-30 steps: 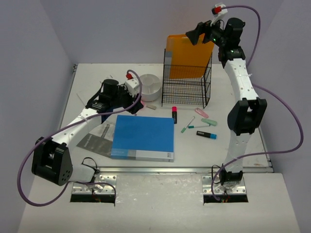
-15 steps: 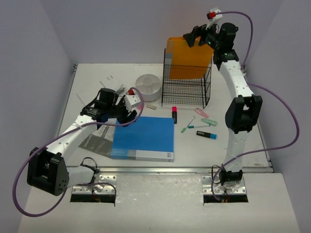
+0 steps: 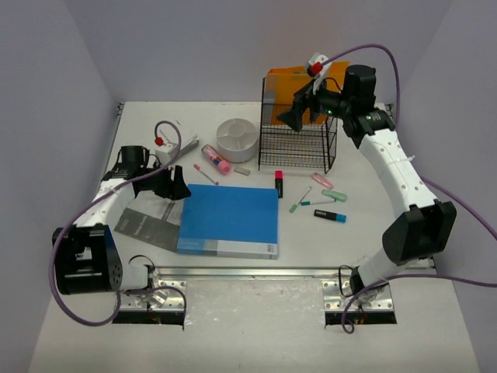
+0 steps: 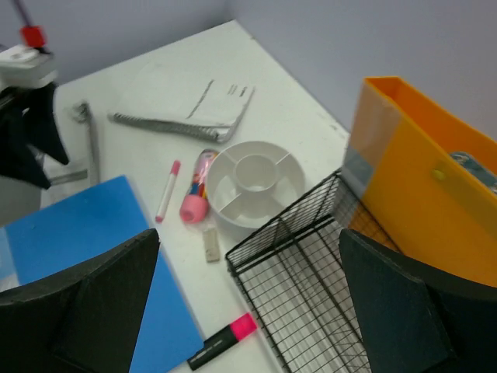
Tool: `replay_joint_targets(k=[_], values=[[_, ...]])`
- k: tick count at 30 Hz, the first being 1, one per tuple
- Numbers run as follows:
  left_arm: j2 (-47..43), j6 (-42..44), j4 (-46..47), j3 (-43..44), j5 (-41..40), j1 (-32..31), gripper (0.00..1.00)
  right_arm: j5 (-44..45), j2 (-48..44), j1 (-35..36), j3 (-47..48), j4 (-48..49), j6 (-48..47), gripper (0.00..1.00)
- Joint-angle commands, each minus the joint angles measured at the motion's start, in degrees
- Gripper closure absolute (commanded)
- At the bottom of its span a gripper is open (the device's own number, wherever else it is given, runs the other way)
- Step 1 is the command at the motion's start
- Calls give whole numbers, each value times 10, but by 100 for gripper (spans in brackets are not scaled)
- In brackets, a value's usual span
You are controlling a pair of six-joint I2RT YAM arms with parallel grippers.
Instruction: Organize the desk
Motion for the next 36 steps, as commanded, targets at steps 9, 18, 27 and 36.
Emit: replay_joint_targets(k=[9,18,27,36], values=[[189,-84,20,40,46,63,46,-1,32,33,-5,-113,-65,1],[336,-74,46,64,87,62,48,-1,66,43,30,-140,-63,1],[414,-57,67,73,112,61,52,-10,89,55,46,-151,-58,1],[389,-44,66,74,94,50,73,-17,115,82,75,-153,-47,2]])
